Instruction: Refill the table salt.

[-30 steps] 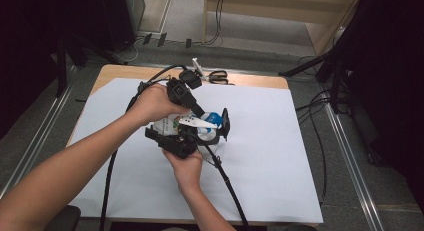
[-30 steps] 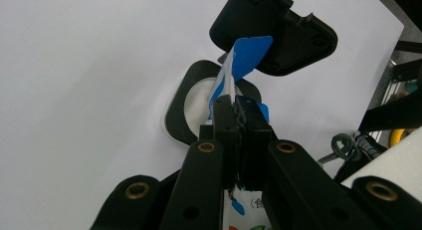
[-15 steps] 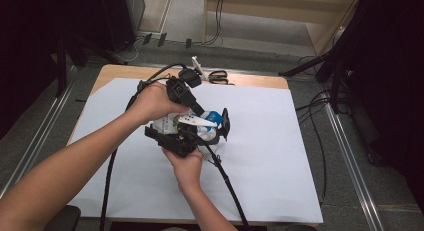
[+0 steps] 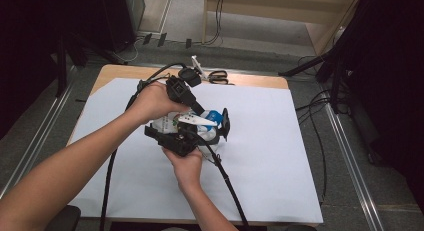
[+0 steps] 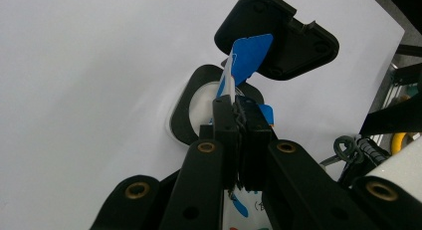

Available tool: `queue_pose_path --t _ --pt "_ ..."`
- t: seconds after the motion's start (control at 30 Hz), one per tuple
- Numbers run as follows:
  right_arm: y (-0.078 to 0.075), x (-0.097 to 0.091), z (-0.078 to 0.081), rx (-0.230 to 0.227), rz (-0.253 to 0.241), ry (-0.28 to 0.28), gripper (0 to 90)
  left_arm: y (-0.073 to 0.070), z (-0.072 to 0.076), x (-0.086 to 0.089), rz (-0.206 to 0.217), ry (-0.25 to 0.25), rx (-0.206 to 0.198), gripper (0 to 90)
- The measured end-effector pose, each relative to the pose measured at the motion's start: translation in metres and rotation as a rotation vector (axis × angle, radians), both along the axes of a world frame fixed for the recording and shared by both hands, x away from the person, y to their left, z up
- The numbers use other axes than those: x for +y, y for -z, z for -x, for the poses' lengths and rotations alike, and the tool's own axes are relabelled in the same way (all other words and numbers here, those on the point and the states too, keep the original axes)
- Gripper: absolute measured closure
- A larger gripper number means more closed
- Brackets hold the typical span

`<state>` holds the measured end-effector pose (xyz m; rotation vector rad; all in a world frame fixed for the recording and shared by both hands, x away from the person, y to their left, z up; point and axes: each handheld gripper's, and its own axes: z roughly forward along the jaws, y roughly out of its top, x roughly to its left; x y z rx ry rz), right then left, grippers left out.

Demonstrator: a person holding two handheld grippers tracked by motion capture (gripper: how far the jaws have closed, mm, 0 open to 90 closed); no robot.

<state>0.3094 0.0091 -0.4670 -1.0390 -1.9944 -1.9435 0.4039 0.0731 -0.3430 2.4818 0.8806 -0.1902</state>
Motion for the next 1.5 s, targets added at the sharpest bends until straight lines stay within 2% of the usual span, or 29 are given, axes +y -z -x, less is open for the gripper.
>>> queue_pose_path --t 0.53,0.73,1.03,1.5 --pt "0.0009 0.0009 0.0002 0.003 -0.004 -0.004 70.6 0.0013 -0.0008 0.0013 -0.003 -0.003 -0.001 89.5" --pt "0.0023 0.0011 0.0006 -0.01 0.023 -0.004 70.5 0.0043 0.0003 0.0034 0.014 -0.006 -0.002 89.5" --pt "0.0023 0.002 0.0007 0.001 0.001 -0.008 70.5 0.0037 0.0001 0.0026 0.005 -0.009 0.002 89.5" --pt "0.0024 0.0012 0.0003 -0.001 -0.001 -0.012 69.9 0.0038 -0.0004 0.0005 -0.008 -0.002 0.003 89.4"
